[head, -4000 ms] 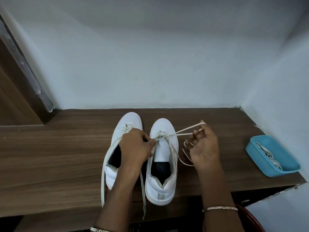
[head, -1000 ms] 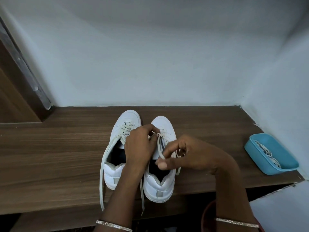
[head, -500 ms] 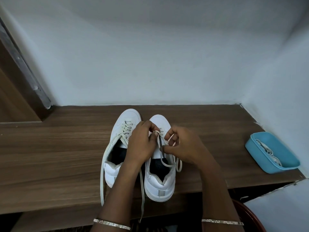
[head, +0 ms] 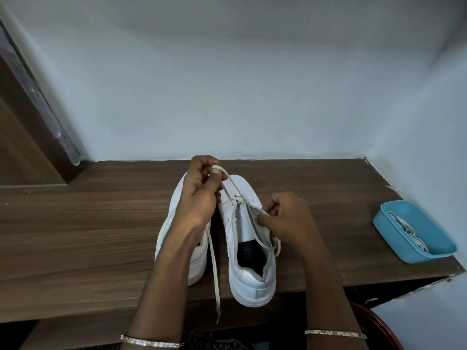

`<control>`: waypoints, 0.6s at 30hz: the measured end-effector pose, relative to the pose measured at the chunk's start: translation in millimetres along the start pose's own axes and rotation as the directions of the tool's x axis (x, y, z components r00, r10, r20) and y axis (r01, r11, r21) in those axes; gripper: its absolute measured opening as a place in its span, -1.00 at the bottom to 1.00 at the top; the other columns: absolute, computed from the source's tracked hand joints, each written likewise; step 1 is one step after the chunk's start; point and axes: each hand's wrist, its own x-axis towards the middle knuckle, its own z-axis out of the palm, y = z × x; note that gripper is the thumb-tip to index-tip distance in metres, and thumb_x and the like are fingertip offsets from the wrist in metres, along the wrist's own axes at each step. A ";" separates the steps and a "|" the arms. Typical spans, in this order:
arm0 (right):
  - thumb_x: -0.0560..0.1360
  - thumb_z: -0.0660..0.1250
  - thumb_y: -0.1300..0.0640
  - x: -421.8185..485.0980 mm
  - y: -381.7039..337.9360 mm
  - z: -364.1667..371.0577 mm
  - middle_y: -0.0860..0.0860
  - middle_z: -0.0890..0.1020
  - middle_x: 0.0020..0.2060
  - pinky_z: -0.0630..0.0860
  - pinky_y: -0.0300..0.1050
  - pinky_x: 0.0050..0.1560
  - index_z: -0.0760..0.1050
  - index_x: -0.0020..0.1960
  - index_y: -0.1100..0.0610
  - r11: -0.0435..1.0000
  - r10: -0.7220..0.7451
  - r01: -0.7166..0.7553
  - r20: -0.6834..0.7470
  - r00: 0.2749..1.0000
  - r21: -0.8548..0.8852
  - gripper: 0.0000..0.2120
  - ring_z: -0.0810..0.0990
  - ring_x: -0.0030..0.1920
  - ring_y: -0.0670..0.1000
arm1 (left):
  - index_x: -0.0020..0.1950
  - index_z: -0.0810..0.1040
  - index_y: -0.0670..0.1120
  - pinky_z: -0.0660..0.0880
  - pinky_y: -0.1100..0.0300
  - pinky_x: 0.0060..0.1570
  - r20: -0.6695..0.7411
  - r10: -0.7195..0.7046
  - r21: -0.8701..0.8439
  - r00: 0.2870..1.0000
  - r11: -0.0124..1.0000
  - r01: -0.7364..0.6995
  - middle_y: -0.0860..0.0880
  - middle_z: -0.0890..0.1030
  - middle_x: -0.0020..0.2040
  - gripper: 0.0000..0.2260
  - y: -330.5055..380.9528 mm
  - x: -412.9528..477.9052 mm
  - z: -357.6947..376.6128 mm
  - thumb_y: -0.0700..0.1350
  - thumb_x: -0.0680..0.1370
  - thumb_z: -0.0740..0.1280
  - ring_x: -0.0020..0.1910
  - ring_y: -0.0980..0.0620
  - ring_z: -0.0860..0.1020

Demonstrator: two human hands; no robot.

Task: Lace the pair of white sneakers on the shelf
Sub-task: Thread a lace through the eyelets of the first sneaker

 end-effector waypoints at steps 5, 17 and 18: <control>0.30 0.53 0.19 0.1 1.5 2.9 -0.12 0.56 -0.47 0.34 -0.26 -0.34 0.60 -0.28 0.08 0.999 0.026 -0.024 -0.040 0.999 0.043 -0.89 0.53 -0.42 -0.15 | 0.02 0.52 -0.06 0.51 0.21 -0.33 -0.236 -0.141 -0.403 0.961 0.915 0.035 -0.03 0.52 -0.28 -0.82 12.3 6.1 -20.3 -0.32 0.63 0.21 -0.37 0.09 0.45; 0.28 0.53 0.18 2.7 3.5 5.3 -0.07 0.58 -0.50 0.40 -0.20 -0.30 0.59 -0.32 0.09 0.997 0.042 -0.038 -0.053 0.998 0.072 -0.88 0.54 -0.42 -0.09 | 0.19 0.50 -0.10 0.45 -0.09 0.11 -0.470 0.315 0.644 0.824 0.761 0.076 -0.14 0.53 0.12 -0.59 -0.8 4.5 -52.9 -0.27 0.35 0.26 0.08 -0.14 0.49; 0.28 0.53 0.18 2.4 3.5 5.2 -0.07 0.58 -0.50 0.40 -0.20 -0.30 0.59 -0.32 0.09 0.997 0.043 -0.039 -0.052 0.998 0.074 -0.88 0.54 -0.42 -0.09 | 0.17 0.55 -0.08 0.43 -0.06 0.11 -0.351 0.417 0.770 0.838 0.638 0.005 -0.11 0.56 0.12 -0.62 0.7 2.7 -44.1 -0.27 0.37 0.28 0.11 -0.14 0.48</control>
